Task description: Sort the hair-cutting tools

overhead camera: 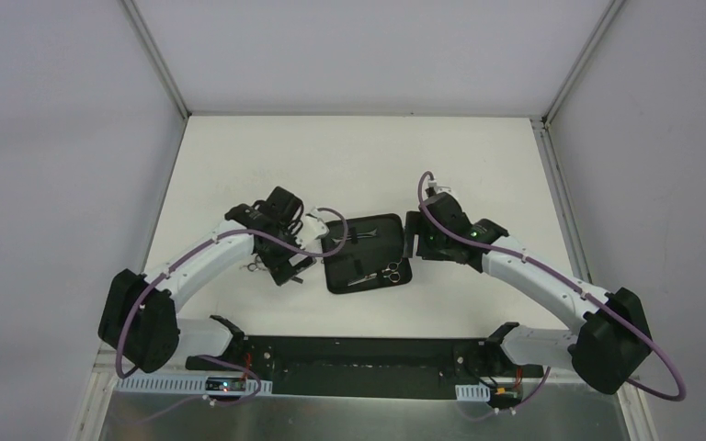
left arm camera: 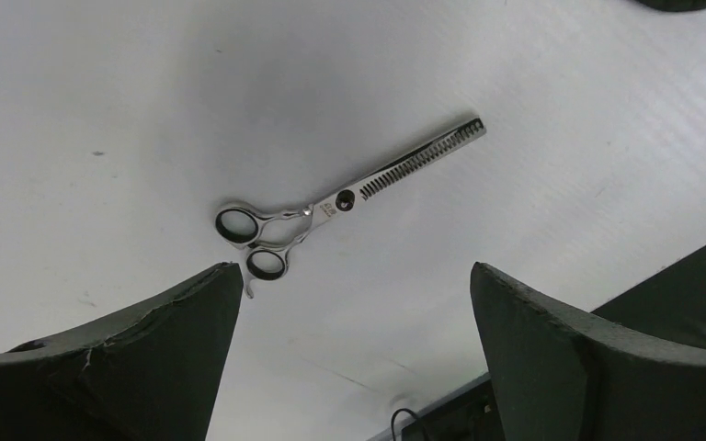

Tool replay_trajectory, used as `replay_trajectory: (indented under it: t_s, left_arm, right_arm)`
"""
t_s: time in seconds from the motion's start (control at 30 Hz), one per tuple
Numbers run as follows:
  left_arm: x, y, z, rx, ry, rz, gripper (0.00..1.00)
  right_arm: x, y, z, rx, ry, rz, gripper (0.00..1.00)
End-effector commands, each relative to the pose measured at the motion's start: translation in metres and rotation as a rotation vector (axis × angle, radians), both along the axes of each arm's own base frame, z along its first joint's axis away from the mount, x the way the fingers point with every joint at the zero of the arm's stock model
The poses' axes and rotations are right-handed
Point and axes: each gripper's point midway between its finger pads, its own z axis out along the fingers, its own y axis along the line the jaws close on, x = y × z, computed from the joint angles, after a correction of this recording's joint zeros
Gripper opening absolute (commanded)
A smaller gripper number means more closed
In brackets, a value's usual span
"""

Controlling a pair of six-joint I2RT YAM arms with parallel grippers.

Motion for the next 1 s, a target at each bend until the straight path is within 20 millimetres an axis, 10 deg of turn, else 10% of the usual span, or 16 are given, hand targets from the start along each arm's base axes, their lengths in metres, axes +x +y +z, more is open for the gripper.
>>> replay_trajectory:
  t_s: [0.0, 0.47, 0.97]
  left_arm:
    - [-0.008, 0.019, -0.023, 0.139, 0.084, -0.126, 0.99]
    - [0.015, 0.019, -0.083, 0.32, 0.266, -0.113, 0.79]
    - [0.037, -0.021, -0.083, 0.165, 0.272, -0.025, 0.06]
  right_arm:
    - [0.007, 0.002, 0.014, 0.01, -0.041, 0.008, 0.76]
    - [0.008, 0.0, 0.013, -0.01, -0.037, 0.008, 0.76]
    - [0.015, 0.0, 0.015, -0.048, -0.038, 0.021, 0.76]
